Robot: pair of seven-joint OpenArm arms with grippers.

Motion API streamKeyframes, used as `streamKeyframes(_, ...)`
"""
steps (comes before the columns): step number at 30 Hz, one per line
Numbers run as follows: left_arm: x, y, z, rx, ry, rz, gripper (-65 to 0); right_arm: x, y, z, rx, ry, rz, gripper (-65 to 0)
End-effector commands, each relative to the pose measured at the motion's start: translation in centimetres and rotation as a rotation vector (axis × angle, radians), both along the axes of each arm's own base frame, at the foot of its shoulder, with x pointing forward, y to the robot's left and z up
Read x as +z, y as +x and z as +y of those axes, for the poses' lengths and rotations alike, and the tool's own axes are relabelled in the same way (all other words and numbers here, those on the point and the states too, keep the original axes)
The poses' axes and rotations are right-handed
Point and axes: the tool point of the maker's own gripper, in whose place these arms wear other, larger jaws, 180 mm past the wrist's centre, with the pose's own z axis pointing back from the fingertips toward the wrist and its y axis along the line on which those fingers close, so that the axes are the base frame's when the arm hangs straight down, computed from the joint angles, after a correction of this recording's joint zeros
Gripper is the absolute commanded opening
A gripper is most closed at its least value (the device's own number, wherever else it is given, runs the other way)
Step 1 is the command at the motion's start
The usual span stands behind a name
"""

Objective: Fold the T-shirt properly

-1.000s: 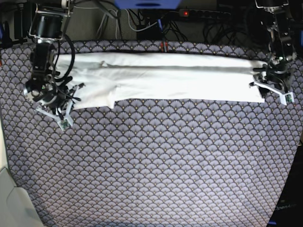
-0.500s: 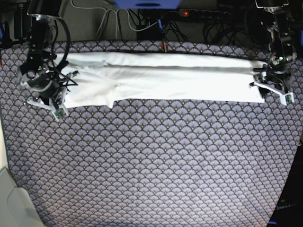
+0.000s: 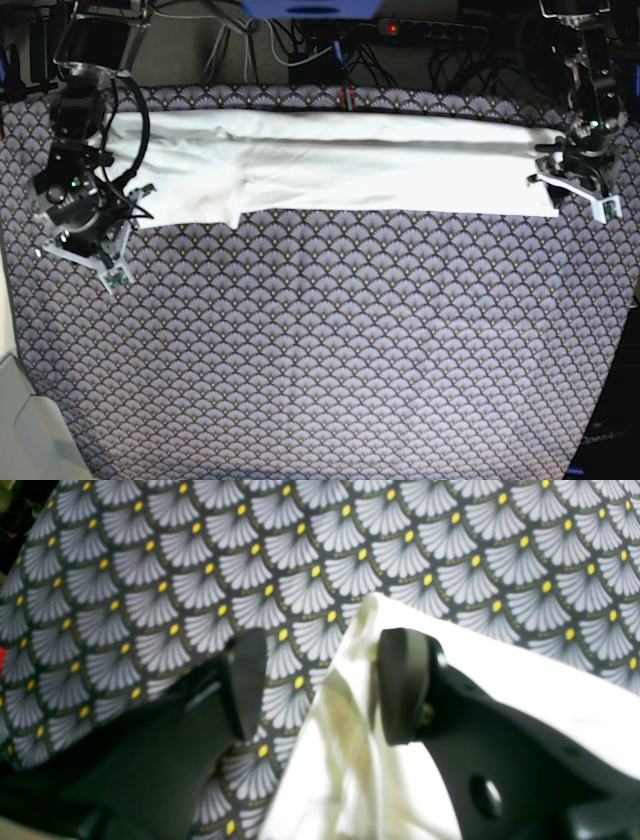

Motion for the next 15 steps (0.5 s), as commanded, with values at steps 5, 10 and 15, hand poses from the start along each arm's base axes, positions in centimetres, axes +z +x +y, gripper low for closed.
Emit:
streamKeyframes(5,1.7,0.9,0.7,-0.004,0.033,-0.049,-30.3,1.6,1.3,-0.3,-0.03,-0.009,-0.018,-31.7)
streamKeyframes(10,1.6,0.9,0.6,-0.007,0.032,-0.048,-30.3,-1.3,1.3,0.4,-0.05,0.042,0.081,-31.1)
streamKeyframes(15,1.7,0.9,0.7,-0.004,0.034,-0.052,-30.3,-3.1,0.9,1.0,-0.052,0.074,0.13,-31.2)
